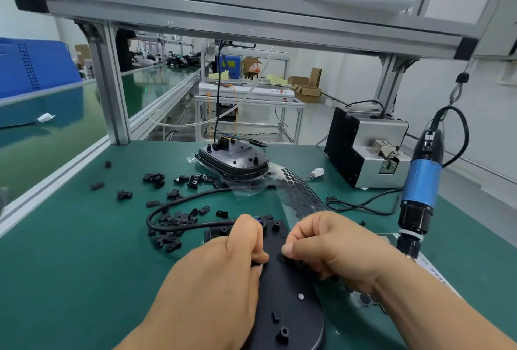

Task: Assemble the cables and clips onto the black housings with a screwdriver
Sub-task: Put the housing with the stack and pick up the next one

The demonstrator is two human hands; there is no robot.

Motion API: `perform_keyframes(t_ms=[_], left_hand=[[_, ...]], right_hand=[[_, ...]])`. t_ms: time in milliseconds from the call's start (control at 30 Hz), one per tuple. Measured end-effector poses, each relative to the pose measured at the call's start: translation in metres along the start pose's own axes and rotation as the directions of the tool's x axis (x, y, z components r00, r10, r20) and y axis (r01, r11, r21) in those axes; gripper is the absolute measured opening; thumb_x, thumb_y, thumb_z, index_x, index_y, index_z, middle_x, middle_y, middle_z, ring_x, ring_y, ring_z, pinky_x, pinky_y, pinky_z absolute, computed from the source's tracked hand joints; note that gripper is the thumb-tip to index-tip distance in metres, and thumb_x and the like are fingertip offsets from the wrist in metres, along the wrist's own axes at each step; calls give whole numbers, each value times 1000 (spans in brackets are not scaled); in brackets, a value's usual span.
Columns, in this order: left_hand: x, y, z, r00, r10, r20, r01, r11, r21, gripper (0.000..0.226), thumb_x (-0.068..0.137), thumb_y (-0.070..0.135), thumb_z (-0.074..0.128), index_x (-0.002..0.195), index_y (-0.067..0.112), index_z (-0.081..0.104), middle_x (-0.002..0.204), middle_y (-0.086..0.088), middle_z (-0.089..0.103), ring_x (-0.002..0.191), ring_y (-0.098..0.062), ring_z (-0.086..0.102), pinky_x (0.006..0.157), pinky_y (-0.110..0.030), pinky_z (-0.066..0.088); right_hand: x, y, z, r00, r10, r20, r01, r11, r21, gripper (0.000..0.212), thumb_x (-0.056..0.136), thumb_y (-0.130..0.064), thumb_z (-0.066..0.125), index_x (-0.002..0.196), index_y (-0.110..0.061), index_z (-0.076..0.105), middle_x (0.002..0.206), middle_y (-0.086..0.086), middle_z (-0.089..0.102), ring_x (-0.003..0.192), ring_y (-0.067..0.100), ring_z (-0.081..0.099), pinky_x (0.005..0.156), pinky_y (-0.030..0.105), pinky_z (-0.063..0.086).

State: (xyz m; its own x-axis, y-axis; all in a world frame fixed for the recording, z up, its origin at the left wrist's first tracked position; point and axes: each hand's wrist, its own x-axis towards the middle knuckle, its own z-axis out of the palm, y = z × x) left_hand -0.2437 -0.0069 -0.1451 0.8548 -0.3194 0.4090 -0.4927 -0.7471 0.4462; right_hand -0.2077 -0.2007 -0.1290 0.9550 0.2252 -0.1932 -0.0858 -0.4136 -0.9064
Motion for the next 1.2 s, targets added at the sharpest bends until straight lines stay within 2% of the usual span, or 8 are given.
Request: perform_keyframes(t_ms=[133,500,567,633,800,933,1033,1200], left_hand=[[0,1,-2,1000,-10,6,10,1000,-3,33,87,33,47,96,48,20,97,38,59,89,6,55,75,-18,48],[8,-1,-1,999,-24,20,24,1000,13,27,89,32,46,95,45,23,101,35,59,89,5,55,79,-21,49],[20,-5,10,997,14,71,-19,996,81,18,94,32,47,82,36,33,114,26,61,94,-4,55,87,-23,47],[21,-4,16,985,85,147,-100,990,95,29,97,26,48,69,25,39,121,-1,64,98,-19,60,88,-32,48],[4,7,-7,986,96,134,-105,993,57,14,93,37,35,91,46,24,116,33,51,103,6,50,87,-24,47],[4,9,-8,985,122,125,-127,991,37,15,90,34,34,92,41,21,113,30,48,100,2,49,85,-27,49],[4,8,-7,984,114,137,-119,992,32,14,89,33,35,99,38,27,111,30,47,99,0,51,84,-26,49],[5,5,-7,976,100,191,-111,992,52,10,90,35,31,95,37,23,119,36,49,103,6,49,86,-22,47]], right_hand=[[0,0,1,1000,16,12,-17,998,59,16,69,-17,74,57,-17,63,49,4,44,39,10,36,41,19,29],[-2,-2,2,999,-24,-30,22,997,-69,28,81,-12,72,56,-22,65,53,4,42,45,13,33,42,19,26],[-2,-2,3,999,-22,-33,19,996,-82,27,81,-13,72,56,-22,66,53,4,41,46,14,32,43,20,24],[-3,-3,3,999,-24,-30,22,996,-90,25,81,-13,71,58,-22,67,52,4,41,45,14,31,43,20,23],[-3,-4,2,999,-25,-31,21,992,-124,22,81,-13,69,60,-20,70,50,3,41,45,14,30,41,18,22],[-6,-7,-1,997,-8,-70,-3,988,-155,18,81,-20,68,69,-7,67,54,8,39,46,17,30,40,19,23],[-9,-9,-11,977,-40,-211,-2,980,-197,25,84,-30,67,72,-8,66,53,4,45,43,13,36,38,14,31],[-7,0,-20,917,-43,-396,13,997,-79,28,86,-33,66,71,-9,66,50,2,45,48,16,40,45,21,38]])
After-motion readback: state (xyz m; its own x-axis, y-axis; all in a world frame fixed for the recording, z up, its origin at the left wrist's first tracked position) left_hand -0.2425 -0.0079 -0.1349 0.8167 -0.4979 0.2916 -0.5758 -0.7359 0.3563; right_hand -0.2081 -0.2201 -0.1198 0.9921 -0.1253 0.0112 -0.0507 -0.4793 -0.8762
